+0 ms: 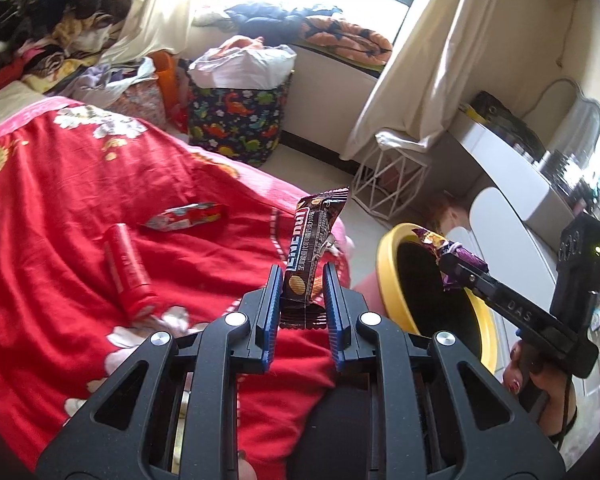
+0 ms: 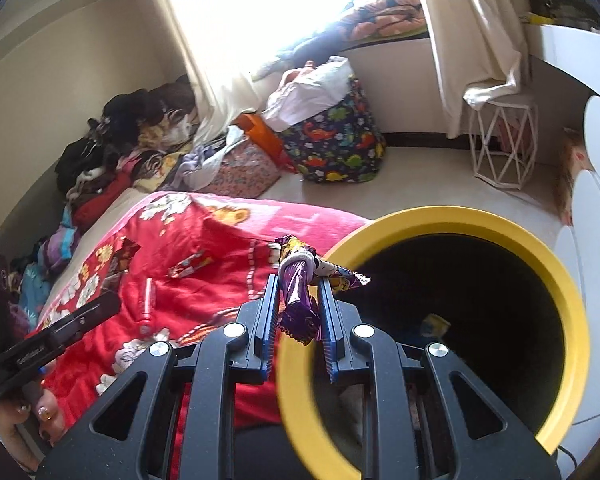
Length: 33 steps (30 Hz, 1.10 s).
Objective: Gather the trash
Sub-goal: 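Carry the chocolate wrapper and purple wrapper over the yellow-rimmed bin, then open both tools to drop the two wrappers into the bin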
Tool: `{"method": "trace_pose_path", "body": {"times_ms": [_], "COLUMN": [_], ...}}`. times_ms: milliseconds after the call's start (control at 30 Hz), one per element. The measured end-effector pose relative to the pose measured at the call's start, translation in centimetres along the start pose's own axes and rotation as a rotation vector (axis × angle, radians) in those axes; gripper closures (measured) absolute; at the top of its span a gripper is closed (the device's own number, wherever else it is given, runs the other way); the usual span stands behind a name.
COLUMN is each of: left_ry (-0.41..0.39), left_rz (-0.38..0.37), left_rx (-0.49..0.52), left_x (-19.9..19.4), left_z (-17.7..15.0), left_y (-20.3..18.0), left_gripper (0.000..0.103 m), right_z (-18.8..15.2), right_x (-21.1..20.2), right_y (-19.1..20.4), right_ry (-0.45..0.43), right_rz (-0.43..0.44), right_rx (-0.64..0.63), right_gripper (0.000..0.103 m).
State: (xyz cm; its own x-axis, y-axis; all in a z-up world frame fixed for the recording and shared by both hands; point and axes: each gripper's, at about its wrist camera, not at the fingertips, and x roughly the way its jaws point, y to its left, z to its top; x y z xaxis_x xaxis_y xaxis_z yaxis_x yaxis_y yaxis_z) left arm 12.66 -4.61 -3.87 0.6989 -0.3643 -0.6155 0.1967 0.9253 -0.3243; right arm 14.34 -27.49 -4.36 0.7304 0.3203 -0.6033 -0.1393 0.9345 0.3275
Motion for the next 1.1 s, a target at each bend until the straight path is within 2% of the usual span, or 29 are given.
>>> {"method": "trace_pose_path", "body": {"times_ms": [533,867,1100], "left_ry": [0.033,0.081,0.14], "left_rz": [-0.061,-0.107,-0.12], "left_rx": [0.102,0.188,0.249], "left_x": [1.4,3.9,6.8], "left_z": [-0.8,-1.5,-2.2], "left_y": [-5.4,-9.8,-12.3], "left_gripper": [0.088,0.088,0.088], "right_z": [0.0,-0.1,-0.3], "right_x": [-1.7,-3.2,-3.8], "right_y": [-4.8,-7.8,-10.1], "right_ry": [0.019,0.016,0.036], "right_rz": [-0.074,-0.108,-0.119], "right_rx": [0.061,0.111,0.145], "right_gripper": [0.082,0.082,0.071]}}
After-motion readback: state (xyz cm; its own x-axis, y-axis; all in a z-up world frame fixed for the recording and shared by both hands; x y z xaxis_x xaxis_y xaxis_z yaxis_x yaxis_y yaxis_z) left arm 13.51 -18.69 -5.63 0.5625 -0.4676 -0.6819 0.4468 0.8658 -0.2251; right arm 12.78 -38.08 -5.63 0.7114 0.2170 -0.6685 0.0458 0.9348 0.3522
